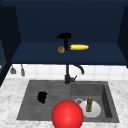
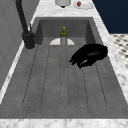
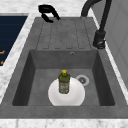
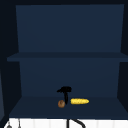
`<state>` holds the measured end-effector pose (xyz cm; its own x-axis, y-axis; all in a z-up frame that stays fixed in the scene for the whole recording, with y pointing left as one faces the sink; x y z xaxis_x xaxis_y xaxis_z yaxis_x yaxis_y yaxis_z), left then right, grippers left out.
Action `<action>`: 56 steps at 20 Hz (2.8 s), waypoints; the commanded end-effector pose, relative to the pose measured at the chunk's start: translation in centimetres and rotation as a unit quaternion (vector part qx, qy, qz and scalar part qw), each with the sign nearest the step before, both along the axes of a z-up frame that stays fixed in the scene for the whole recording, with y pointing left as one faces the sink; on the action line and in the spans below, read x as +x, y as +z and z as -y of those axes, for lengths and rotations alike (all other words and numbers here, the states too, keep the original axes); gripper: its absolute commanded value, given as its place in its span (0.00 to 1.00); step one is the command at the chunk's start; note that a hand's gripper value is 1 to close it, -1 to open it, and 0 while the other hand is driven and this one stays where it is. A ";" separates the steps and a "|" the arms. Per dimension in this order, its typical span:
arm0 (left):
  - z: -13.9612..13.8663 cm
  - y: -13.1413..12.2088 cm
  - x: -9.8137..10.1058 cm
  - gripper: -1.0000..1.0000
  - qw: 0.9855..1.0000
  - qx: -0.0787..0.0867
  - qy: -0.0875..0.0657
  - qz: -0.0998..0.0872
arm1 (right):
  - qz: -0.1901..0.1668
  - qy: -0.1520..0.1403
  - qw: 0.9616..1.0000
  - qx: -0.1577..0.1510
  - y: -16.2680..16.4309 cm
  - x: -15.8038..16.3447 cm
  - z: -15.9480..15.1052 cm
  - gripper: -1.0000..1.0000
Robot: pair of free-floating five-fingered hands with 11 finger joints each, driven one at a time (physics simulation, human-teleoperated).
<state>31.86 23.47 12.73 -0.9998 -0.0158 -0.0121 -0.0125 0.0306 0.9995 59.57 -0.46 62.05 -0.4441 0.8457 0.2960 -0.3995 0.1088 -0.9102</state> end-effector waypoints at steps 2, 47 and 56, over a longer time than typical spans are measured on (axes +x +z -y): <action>0.0 0.0 0.0 0.50 1.000 0.000 0.000 0.000 | -0.074 -0.011 0.997 -0.011 0.0 0.4 -0.8 0.00; 0.0 0.0 0.0 0.50 1.000 0.000 0.000 0.000 | -0.066 -0.036 0.996 -0.053 10.8 -18.6 -2.9 0.00; 0.0 0.0 0.0 0.50 1.000 0.000 0.000 0.000 | -0.098 0.016 0.994 -0.037 9.8 -20.6 0.9 0.00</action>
